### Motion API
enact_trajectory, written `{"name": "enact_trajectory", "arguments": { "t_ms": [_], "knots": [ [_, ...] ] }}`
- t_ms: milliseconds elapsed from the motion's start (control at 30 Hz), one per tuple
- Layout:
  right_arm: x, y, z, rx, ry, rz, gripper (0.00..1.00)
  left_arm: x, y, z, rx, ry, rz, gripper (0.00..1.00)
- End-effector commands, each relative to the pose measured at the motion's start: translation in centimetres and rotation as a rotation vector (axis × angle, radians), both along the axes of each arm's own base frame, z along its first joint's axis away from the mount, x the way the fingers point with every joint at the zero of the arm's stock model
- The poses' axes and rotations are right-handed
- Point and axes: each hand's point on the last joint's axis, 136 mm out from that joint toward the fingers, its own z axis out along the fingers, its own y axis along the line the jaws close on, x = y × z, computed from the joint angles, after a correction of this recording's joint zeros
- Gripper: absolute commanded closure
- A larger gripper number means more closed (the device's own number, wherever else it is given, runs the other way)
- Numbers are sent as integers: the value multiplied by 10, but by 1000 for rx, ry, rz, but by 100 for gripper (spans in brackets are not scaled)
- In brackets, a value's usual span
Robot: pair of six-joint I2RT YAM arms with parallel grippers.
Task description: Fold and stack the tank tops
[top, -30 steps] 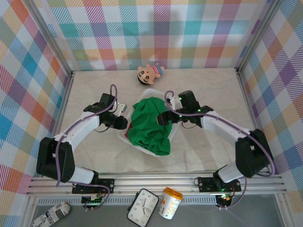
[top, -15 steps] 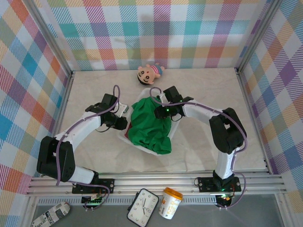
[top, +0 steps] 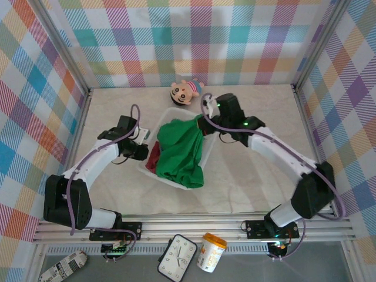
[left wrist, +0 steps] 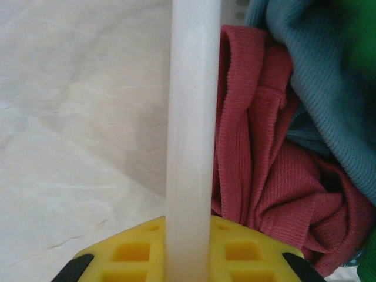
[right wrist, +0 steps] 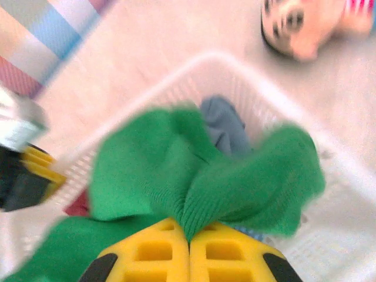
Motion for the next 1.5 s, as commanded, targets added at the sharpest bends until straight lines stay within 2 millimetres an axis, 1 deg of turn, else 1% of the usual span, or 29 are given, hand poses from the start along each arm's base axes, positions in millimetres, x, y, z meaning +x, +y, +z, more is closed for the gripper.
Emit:
{"name": "enact_trajectory", "arguments": {
  "t_ms": [0, 67, 100, 133, 233, 267, 333, 400, 433, 467, 500, 567, 700, 767, 833, 933, 1033, 1100, 1200, 1267, 1367, 1400, 1467],
  "knots": [
    [-5, -13, 62, 55, -128, -13, 100, 4, 38, 16, 108, -53, 70, 99],
    [-11, -21, 96, 86, -198, -22, 100, 3, 54, 17, 145, -47, 94, 100],
    [-14, -27, 117, 106, -244, -30, 100, 4, 64, 18, 159, -45, 115, 100],
    [-18, -33, 134, 119, -279, -37, 100, 5, 74, 19, 170, -45, 135, 100],
    [-28, -55, 184, 145, -384, -64, 100, 7, 98, 23, 214, -45, 171, 100],
    [-30, -62, 197, 149, -413, -77, 100, 8, 105, 22, 241, -40, 173, 100],
    [-36, -79, 223, 151, -467, -103, 100, 13, 120, 22, 293, -27, 187, 100],
    [-40, -91, 241, 150, -508, -125, 100, 19, 135, 22, 331, -21, 213, 100],
    [-42, -96, 245, 146, -515, -134, 100, 22, 145, 23, 355, -15, 230, 100],
    [-41, -100, 245, 141, -512, -142, 100, 24, 153, 22, 376, -1, 245, 100],
    [-41, -102, 243, 140, -500, -142, 100, 27, 161, 23, 394, 11, 261, 100],
    [-37, -102, 228, 139, -449, -136, 100, 35, 171, 21, 407, 29, 280, 100],
    [-32, -90, 189, 181, -320, -103, 100, 44, 196, 15, 465, 69, 323, 100],
    [-28, -83, 169, 199, -258, -89, 100, 52, 202, 14, 443, 65, 350, 99],
    [-23, -74, 147, 214, -193, -69, 100, 64, 209, 12, 459, 56, 354, 96],
    [-16, -60, 115, 255, -99, -39, 100, 84, 212, 6, 439, 65, 359, 92],
    [-14, -44, 86, 327, 15, -1, 100, 102, 213, -2, 417, 65, 363, 90],
    [-15, -34, 70, 362, 75, 23, 100, 110, 220, -5, 454, 74, 351, 89],
    [-19, -20, 45, 351, 146, 59, 100, 120, 237, -2, 482, 79, 400, 83],
    [-21, -13, 30, 351, 181, 72, 100, 126, 246, -2, 491, 86, 432, 76],
    [-20, -8, 9, 341, 225, 70, 100, 135, 256, 0, 529, 84, 452, 73],
    [-20, -6, 3, 334, 234, 69, 100, 138, 259, 1, 540, 79, 464, 66],
    [-19, -5, -8, 320, 251, 66, 100, 142, 262, 4, 546, 76, 476, 58]
  ]
}}
